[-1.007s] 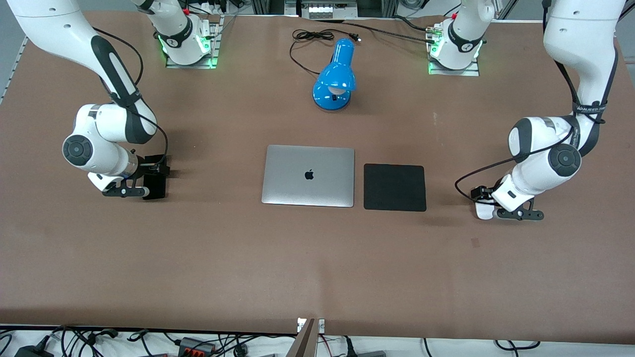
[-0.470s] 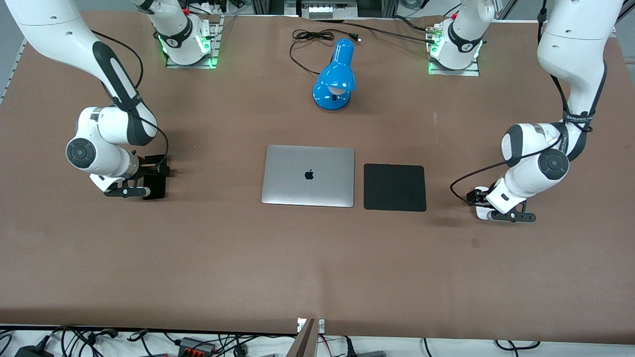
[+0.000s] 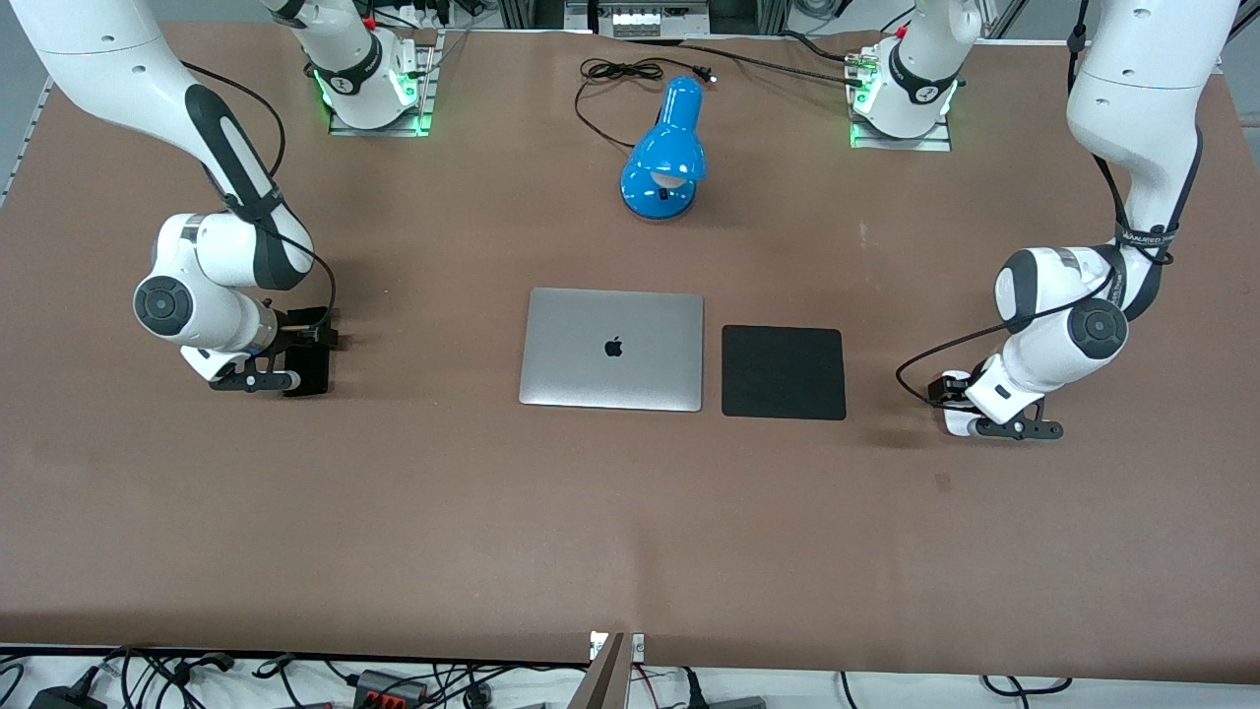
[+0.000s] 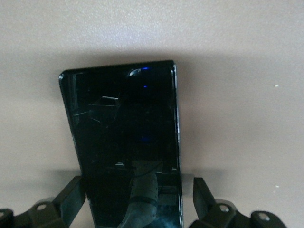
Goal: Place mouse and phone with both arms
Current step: 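Close the right gripper on the phone while the left gripper grasps the mouse, then carry the phone beside the laptop while the left gripper lowers mouse onto pad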
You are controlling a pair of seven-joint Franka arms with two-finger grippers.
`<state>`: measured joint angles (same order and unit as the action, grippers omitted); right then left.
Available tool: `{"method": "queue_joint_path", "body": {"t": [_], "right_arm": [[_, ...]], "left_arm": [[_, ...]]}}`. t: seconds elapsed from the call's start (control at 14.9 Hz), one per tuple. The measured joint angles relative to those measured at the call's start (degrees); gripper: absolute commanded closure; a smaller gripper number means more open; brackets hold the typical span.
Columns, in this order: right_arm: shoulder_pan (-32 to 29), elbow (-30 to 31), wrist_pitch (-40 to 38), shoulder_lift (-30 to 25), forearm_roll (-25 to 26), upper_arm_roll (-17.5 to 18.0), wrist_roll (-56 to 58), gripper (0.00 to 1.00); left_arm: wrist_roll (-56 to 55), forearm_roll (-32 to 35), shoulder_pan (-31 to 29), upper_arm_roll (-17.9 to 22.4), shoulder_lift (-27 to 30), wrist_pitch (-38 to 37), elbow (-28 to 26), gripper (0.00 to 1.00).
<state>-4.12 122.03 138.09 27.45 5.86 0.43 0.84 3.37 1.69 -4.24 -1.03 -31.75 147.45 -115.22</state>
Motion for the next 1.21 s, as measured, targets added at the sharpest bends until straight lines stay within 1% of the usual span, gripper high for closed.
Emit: {"method": "queue_joint_path", "body": {"t": [0.07, 0.13, 0.2, 0.27, 0.4, 0.47, 0.6, 0.67, 0.81, 0.94, 1.07, 1.21], "right_arm": [[0.00, 0.00, -0.15, 0.00, 0.02, 0.00, 0.50, 0.21], [0.00, 0.00, -0.24, 0.01, 0.02, 0.00, 1.14, 0.46], [0.00, 0.00, -0.30, 0.02, 0.02, 0.00, 1.65, 0.62], [0.00, -0.02, -0.32, -0.04, 0.02, 0.07, 1.73, 0.72], [0.01, -0.10, -0.84, -0.30, 0.04, 0.10, 1.73, 0.84], [0.01, -0.15, -0.91, -0.24, 0.03, 0.10, 1.74, 0.86], [0.01, -0.27, -1.10, -0.22, 0.04, 0.11, 1.74, 0.86], [0.02, -0.49, -1.56, -0.22, 0.04, 0.15, 1.74, 0.86], [0.14, -2.04, -4.74, -0.49, 0.04, 0.43, 1.74, 0.86], [0.59, -5.20, -10.54, -1.75, -0.25, 0.99, 1.64, 0.86], [0.88, -8.78, -15.94, -3.30, -2.13, 2.87, 0.71, 0.86], [1.67, -11.16, -18.21, -4.17, -3.35, 5.79, -3.61, 0.86]], "left_arm": [[0.03, 0.00, -0.02, 0.00, -0.01, 0.06, 0.00, 0.45], [0.03, 0.00, -0.02, -0.03, -0.01, 0.11, 0.00, 0.54], [0.03, 0.00, -0.01, -0.06, -0.01, 0.17, 0.00, 0.61], [0.06, 0.00, 0.00, -0.10, 0.02, 0.20, 0.04, 0.64], [0.06, 0.00, 0.01, -0.23, 0.04, 0.43, 0.17, 0.64], [0.06, 0.00, 0.03, -0.37, 0.15, 0.58, 0.40, 0.65], [0.06, 0.00, 0.25, -0.95, 1.07, 0.00, 1.07, 0.64], [0.06, 0.00, 0.26, -1.86, 1.88, -1.74, 1.81, 0.64], [-0.79, 0.00, 0.35, -4.93, 3.82, -7.15, 4.13, 0.64], [-4.57, 0.00, 0.52, -9.34, 5.35, -11.05, 5.98, 0.64], [-10.21, 0.00, 0.93, -13.61, 5.67, -11.91, 6.36, 0.64], [-14.46, 0.00, 2.32, -16.01, 5.36, -12.05, 6.24, 0.64]]}}
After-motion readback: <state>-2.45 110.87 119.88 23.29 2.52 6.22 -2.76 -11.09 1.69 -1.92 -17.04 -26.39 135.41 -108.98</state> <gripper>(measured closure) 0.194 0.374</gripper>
